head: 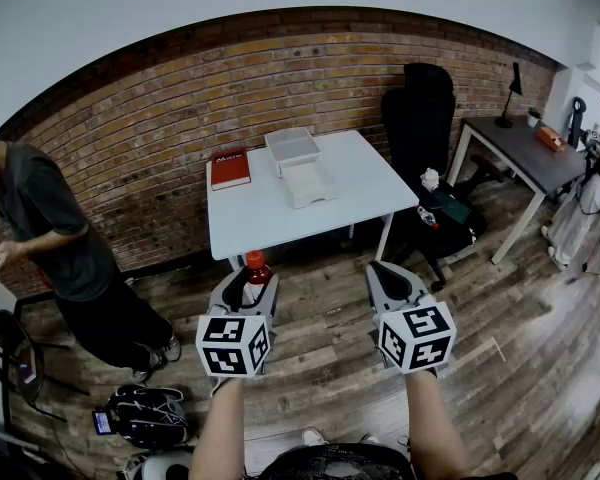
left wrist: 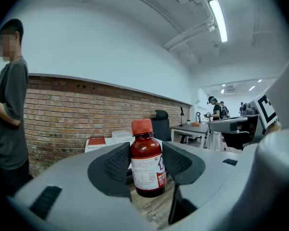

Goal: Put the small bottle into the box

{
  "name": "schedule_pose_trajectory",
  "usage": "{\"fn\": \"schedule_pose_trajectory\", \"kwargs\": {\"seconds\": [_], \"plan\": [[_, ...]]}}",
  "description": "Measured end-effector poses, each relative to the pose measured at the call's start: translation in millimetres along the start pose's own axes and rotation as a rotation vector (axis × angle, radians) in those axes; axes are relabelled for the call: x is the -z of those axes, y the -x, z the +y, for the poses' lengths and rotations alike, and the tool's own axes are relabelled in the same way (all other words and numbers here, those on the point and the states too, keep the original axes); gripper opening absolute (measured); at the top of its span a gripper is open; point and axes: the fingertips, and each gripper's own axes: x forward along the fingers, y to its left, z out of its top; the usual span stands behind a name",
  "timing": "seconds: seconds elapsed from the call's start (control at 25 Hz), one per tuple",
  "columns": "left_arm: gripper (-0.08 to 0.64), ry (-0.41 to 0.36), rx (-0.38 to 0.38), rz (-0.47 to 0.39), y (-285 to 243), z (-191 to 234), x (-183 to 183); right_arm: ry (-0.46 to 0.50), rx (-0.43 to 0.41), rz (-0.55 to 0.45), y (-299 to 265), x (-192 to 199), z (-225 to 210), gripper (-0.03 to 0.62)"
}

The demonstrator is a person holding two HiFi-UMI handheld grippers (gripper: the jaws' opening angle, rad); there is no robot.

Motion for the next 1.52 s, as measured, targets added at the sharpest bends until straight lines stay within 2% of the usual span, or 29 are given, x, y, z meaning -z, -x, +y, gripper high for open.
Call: {"fn": "schedule_pose_trajectory", "kwargs": {"seconds": [0.68, 1.0, 1.52], "plan": [[0.222, 0.01, 0.042, 0.016, -27.8, 22.8, 5.8, 0.036, 0.014, 0.025, -31.5, 0.3, 9.9, 0.02], [0.222, -0.012, 0.024, 0.031, -70.5, 34.1, 3.3, 0.027, -0.013, 0.019, -77.4, 0.9, -14.9, 0.02], [0.222, -0.002, -0.035, 0.057, -184.1, 54.9, -21.1, 0.02, -0.085, 0.036, -183.5, -12.6, -86.6, 0.02]]}}
